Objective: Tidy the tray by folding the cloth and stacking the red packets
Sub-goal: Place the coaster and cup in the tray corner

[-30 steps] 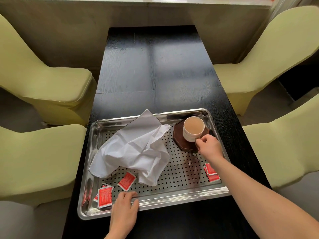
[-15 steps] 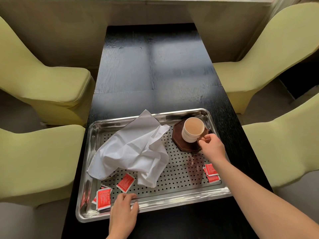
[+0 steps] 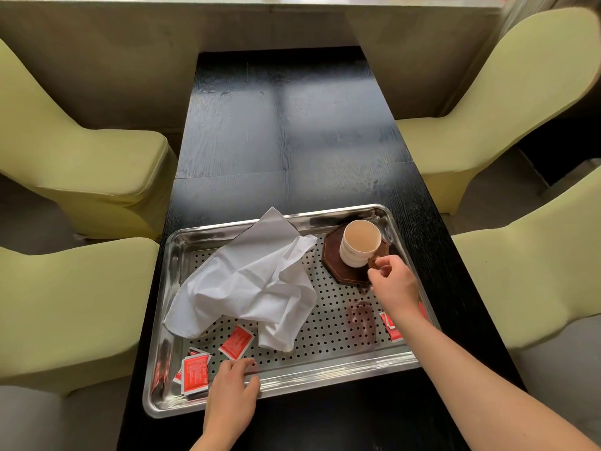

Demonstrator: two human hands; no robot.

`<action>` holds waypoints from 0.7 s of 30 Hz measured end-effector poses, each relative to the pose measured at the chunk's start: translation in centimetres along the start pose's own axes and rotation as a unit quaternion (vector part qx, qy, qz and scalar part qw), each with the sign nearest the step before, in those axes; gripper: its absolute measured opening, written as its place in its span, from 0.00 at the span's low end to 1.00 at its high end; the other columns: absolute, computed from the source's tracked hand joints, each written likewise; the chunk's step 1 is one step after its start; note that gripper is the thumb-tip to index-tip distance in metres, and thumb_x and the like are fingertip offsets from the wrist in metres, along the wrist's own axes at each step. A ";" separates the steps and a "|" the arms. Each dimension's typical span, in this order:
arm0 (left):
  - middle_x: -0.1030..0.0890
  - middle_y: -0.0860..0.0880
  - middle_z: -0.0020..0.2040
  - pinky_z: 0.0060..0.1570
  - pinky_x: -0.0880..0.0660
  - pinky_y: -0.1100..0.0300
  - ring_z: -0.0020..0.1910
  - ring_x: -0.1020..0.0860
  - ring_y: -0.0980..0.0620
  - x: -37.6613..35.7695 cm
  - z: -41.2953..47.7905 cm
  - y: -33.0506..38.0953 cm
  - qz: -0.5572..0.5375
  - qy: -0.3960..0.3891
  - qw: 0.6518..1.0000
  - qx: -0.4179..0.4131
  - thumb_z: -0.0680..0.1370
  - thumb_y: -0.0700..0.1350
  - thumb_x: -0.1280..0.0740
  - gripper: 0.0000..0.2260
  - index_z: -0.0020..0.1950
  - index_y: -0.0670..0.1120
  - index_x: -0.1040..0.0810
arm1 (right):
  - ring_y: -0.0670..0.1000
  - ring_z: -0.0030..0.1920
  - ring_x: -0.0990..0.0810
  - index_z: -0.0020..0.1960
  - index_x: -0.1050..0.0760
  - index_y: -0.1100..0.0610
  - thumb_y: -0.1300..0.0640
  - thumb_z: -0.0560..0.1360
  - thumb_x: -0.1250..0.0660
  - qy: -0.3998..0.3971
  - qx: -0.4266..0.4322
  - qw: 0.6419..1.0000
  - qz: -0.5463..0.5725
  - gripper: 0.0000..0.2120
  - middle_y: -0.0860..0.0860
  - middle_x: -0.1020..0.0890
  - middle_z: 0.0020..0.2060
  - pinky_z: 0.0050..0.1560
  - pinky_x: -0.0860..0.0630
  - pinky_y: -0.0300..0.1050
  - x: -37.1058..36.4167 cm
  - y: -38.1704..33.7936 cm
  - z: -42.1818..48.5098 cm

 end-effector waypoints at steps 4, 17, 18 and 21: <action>0.27 0.51 0.64 0.50 0.28 0.58 0.54 0.25 0.55 0.9 0.7 0.9 0.026 -0.006 1.000 -0.006 0.78 0.48 0.37 0.19 0.70 0.52 0.29 | 0.53 0.44 0.18 0.54 0.24 0.51 0.54 0.75 0.31 -0.056 0.003 0.998 0.000 0.08 0.48 0.18 0.42 0.46 0.23 0.48 -1.7 -0.3 -1.3; 0.26 0.48 0.60 0.54 0.26 0.52 0.58 0.26 0.48 4.4 3.7 2.4 0.097 0.049 0.994 -0.033 0.79 0.50 0.38 0.18 0.69 0.51 0.27 | 0.50 0.47 0.21 0.57 0.22 0.51 0.53 0.75 0.32 -0.182 0.022 0.982 -0.052 0.11 0.47 0.18 0.46 0.48 0.26 0.45 -7.8 -2.4 -4.1; 0.26 0.47 0.61 0.56 0.26 0.52 0.59 0.27 0.47 4.7 4.2 2.5 0.112 0.054 0.992 -0.033 0.79 0.50 0.39 0.19 0.69 0.51 0.28 | 0.50 0.48 0.20 0.58 0.22 0.51 0.54 0.75 0.32 -0.198 0.026 0.978 -0.054 0.12 0.48 0.18 0.47 0.49 0.26 0.46 -8.5 -2.8 -4.2; 0.31 0.44 0.67 0.61 0.29 0.49 0.65 0.32 0.44 5.8 5.9 2.9 0.158 0.062 0.985 -0.033 0.78 0.50 0.38 0.20 0.70 0.52 0.28 | 0.51 0.54 0.22 0.63 0.22 0.50 0.54 0.76 0.32 -0.240 0.053 0.967 -0.067 0.16 0.50 0.20 0.53 0.49 0.28 0.44 -10.8 -4.2 -4.6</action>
Point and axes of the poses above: each hand's wrist, its own z-axis towards the middle knuckle, its own x-axis out of the back of the hand, y = z × x, the point moved 7 cm from there along z, towards the middle knuckle
